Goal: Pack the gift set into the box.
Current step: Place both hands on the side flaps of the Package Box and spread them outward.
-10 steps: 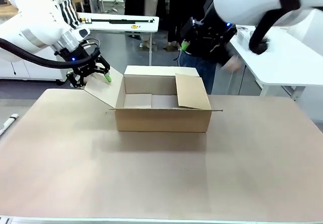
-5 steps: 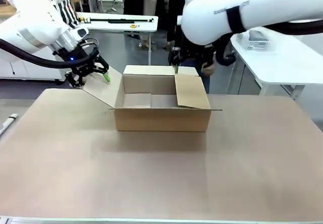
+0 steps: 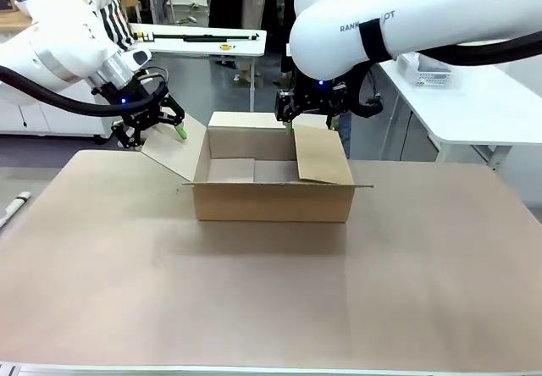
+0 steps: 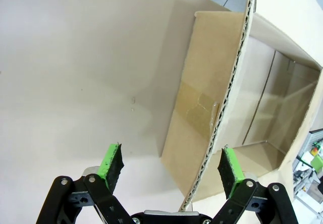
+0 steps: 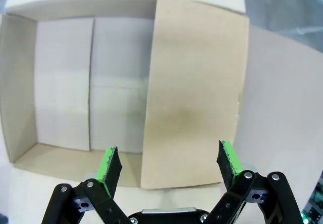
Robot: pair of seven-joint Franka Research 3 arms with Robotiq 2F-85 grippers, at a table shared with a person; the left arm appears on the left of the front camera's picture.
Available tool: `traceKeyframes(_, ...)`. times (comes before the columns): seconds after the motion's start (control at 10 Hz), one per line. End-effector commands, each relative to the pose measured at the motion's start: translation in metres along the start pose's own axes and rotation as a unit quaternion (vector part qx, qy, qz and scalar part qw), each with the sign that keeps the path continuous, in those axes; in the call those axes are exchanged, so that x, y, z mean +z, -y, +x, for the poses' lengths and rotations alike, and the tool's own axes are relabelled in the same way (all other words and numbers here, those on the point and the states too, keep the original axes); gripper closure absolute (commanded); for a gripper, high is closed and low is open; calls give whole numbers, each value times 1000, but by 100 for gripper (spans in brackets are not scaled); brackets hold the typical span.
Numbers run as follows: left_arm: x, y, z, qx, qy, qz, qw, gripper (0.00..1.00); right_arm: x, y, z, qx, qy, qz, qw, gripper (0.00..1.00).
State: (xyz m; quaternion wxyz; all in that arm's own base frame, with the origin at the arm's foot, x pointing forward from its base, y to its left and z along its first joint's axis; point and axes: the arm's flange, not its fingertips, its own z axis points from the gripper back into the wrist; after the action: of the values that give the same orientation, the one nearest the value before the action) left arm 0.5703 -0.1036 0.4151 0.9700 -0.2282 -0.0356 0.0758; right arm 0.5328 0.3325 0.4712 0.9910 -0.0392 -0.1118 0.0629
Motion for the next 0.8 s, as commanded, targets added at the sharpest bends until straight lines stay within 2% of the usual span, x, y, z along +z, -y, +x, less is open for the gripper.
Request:
traceKeyframes(0.0, 2, 0, -1, -3, 5, 5, 1000, 0, -32, -36, 31, -11, -23, -43, 999, 0)
traceKeyframes(0.2, 2, 0, -1, -3, 5, 5, 1000, 0, -45, -42, 40, -30, -2, -74, 997, 0)
traceKeyframes(0.4, 2, 0, -1, -3, 5, 5, 1000, 0, -69, -53, 46, -31, -17, -129, 991, 0)
traceKeyframes(0.7, 2, 0, -1, -3, 5, 5, 1000, 0, -88, -55, 48, -49, -14, -200, 978, 0)
